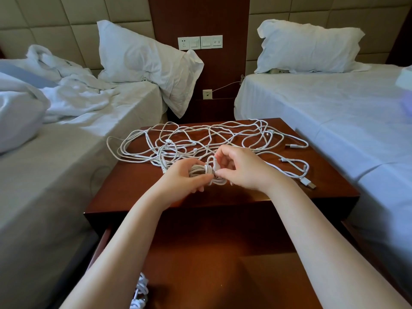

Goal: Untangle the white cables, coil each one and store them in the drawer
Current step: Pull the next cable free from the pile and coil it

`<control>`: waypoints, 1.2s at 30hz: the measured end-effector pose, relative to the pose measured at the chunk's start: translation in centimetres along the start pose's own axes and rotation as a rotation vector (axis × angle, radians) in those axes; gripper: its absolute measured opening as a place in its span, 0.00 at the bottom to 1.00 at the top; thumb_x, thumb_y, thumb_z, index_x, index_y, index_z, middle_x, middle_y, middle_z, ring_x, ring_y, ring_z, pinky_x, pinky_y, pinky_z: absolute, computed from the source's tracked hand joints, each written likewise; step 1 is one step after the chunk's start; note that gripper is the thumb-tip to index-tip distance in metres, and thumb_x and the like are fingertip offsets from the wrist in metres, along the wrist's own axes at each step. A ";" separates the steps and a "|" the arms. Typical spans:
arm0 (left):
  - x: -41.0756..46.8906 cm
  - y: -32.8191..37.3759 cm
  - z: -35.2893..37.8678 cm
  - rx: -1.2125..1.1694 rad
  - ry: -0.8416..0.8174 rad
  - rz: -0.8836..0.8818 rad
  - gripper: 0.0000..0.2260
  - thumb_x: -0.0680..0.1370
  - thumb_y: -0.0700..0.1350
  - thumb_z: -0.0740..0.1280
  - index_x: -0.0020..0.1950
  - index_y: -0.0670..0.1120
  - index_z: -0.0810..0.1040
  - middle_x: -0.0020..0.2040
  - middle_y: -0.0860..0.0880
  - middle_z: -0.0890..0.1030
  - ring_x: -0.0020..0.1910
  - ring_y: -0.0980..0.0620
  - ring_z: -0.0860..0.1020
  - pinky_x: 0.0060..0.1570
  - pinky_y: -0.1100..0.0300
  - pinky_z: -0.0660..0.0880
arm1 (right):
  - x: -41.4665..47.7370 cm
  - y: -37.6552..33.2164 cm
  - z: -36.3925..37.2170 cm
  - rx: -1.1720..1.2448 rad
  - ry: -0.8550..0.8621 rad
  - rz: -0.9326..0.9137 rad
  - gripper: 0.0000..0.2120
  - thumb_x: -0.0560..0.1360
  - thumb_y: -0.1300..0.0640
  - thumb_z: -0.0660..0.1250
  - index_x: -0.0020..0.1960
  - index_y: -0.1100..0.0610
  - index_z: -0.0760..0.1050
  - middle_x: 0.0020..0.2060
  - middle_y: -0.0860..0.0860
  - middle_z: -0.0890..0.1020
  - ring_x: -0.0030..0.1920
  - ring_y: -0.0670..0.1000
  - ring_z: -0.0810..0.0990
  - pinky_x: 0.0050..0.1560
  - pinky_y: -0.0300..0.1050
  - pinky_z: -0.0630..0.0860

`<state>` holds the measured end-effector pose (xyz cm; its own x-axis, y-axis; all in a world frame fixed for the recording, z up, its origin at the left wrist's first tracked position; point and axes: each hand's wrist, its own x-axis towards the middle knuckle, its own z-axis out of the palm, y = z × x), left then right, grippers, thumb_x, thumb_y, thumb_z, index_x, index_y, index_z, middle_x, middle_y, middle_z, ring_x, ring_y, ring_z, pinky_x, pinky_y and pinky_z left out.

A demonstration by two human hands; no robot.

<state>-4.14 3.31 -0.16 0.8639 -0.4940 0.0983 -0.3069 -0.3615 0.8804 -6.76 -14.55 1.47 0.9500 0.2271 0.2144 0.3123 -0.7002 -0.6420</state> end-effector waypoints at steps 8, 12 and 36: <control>0.2 -0.7 -0.8 -0.161 -0.034 -0.076 0.10 0.76 0.42 0.69 0.48 0.35 0.76 0.36 0.43 0.81 0.31 0.51 0.74 0.28 0.63 0.69 | 0.1 -0.2 1.0 0.091 0.049 -0.056 0.10 0.75 0.63 0.68 0.45 0.49 0.72 0.37 0.45 0.78 0.36 0.45 0.76 0.39 0.37 0.74; 0.3 -1.0 -1.2 -0.288 -0.042 -0.120 0.07 0.76 0.41 0.69 0.44 0.38 0.76 0.34 0.40 0.79 0.28 0.50 0.72 0.24 0.64 0.66 | 0.3 -0.3 1.6 0.081 0.065 -0.091 0.11 0.76 0.63 0.67 0.45 0.48 0.72 0.38 0.45 0.77 0.37 0.43 0.74 0.39 0.34 0.71; 0.0 -0.2 -1.5 -0.399 0.021 -0.063 0.06 0.75 0.39 0.69 0.51 0.40 0.78 0.39 0.42 0.79 0.31 0.52 0.75 0.29 0.64 0.71 | 0.4 0.1 1.3 0.206 0.174 -0.094 0.09 0.72 0.61 0.73 0.48 0.49 0.79 0.37 0.44 0.78 0.37 0.41 0.74 0.40 0.31 0.72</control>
<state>-3.48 4.52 0.39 0.8853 -0.4629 0.0445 -0.0779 -0.0532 0.9955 -6.33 -13.66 0.57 0.9075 0.1522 0.3914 0.4098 -0.5251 -0.7459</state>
